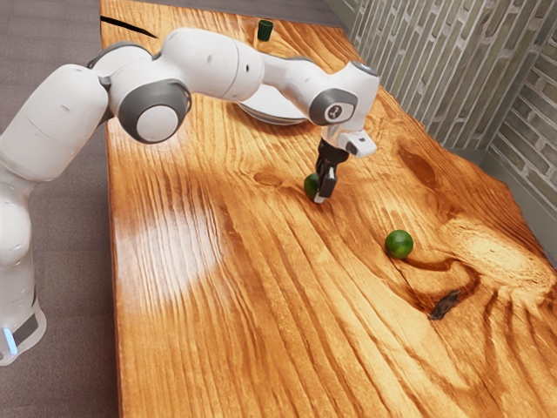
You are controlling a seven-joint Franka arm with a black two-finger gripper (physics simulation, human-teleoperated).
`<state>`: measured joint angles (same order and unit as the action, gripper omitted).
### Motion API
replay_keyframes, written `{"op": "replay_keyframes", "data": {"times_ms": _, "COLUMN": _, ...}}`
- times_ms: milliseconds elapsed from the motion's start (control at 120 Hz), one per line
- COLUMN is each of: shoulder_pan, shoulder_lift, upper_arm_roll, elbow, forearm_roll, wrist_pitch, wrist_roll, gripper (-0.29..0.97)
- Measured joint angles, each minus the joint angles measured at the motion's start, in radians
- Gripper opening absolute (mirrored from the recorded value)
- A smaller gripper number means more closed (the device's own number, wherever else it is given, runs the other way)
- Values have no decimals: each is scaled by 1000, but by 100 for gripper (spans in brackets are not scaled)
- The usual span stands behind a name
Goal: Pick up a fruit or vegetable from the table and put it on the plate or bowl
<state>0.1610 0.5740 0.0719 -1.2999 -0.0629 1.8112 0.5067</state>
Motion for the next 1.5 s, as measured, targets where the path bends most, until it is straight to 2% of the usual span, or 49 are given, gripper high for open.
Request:
{"op": "replay_keyframes", "data": {"times_ms": 217, "shoulder_pan": 8, "shoulder_lift": -15, "upper_arm_roll": 4, "elbow": 10, "forearm_roll": 4, "wrist_pitch": 5, "wrist_roll": 3, "gripper": 26}}
{"op": "replay_keyframes", "data": {"times_ms": 367, "shoulder_pan": 28, "shoulder_lift": -64, "upper_arm_roll": 24, "elbow": 37, "forearm_roll": 6, "wrist_pitch": 6, "wrist_roll": 5, "gripper": 27}}
{"op": "replay_keyframes", "data": {"times_ms": 517, "shoulder_pan": 54, "shoulder_lift": -116, "upper_arm_roll": 107, "elbow": 61, "forearm_roll": 7, "wrist_pitch": 5, "wrist_roll": 7, "gripper": 27}}
{"op": "replay_keyframes", "data": {"times_ms": 708, "shoulder_pan": 62, "shoulder_lift": -124, "upper_arm_roll": 209, "elbow": 107, "forearm_roll": 4, "wrist_pitch": 8, "wrist_roll": 9, "gripper": 27}}
{"op": "replay_keyframes", "data": {"times_ms": 933, "shoulder_pan": 193, "shoulder_lift": -116, "upper_arm_roll": 242, "elbow": 137, "forearm_roll": -22, "wrist_pitch": 34, "wrist_roll": 9, "gripper": 27}}
{"op": "replay_keyframes", "data": {"times_ms": 1108, "shoulder_pan": 277, "shoulder_lift": -102, "upper_arm_roll": 244, "elbow": 137, "forearm_roll": -68, "wrist_pitch": 101, "wrist_roll": 9, "gripper": 28}}
{"op": "replay_keyframes", "data": {"times_ms": 1217, "shoulder_pan": 288, "shoulder_lift": -72, "upper_arm_roll": 233, "elbow": 137, "forearm_roll": -80, "wrist_pitch": 170, "wrist_roll": 9, "gripper": 27}}
{"op": "replay_keyframes", "data": {"times_ms": 1500, "shoulder_pan": 330, "shoulder_lift": 4, "upper_arm_roll": 208, "elbow": 137, "forearm_roll": -165, "wrist_pitch": 407, "wrist_roll": 5, "gripper": 27}}
